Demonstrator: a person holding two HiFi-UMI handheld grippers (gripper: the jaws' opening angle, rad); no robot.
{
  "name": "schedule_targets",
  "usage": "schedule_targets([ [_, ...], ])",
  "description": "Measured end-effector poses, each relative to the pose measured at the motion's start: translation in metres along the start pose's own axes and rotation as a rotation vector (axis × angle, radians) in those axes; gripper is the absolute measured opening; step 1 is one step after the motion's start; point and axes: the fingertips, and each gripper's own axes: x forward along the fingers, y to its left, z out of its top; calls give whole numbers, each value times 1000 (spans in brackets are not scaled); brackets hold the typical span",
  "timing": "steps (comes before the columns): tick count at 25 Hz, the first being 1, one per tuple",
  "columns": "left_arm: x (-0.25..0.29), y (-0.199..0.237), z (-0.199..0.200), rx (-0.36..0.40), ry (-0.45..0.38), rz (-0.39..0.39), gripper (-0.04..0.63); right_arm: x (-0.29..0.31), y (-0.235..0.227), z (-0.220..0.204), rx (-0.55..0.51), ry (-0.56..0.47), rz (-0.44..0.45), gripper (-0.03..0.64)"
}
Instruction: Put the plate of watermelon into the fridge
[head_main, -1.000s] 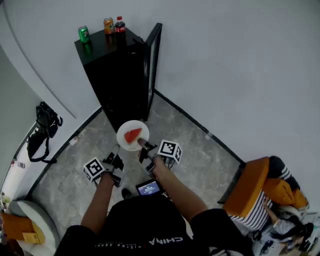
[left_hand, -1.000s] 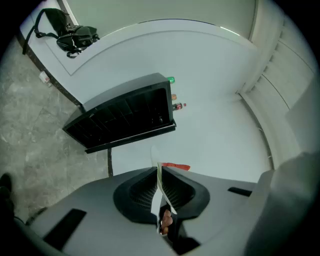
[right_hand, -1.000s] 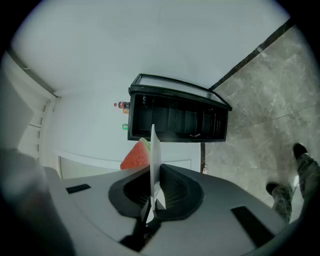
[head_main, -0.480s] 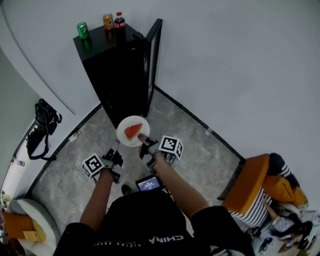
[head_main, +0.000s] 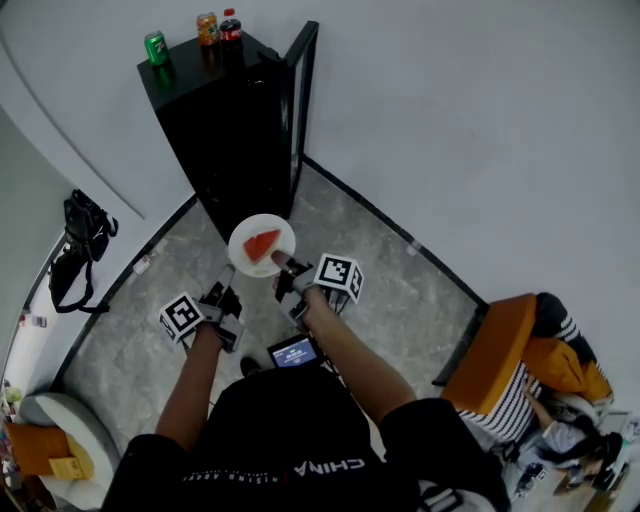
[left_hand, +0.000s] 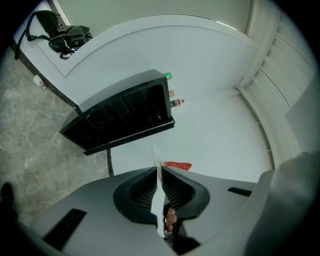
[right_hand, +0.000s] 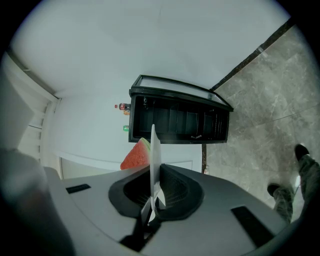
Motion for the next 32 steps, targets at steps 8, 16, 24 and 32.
schedule_targets([
  [8,8,-4,-9,-17,11,-17,37,-7,-2,6,2,-4,8,31],
  [16,19,-2,-18,-10,15,2,37,-13,-6,18,15,9,17,31],
  [24,35,-7,-31,-27,4,-1,37,-23,-8,37,11,25,27,31],
  [32,60,-9,-46,-8,-22,21,37,-40,-14,72,6,50,26,31],
])
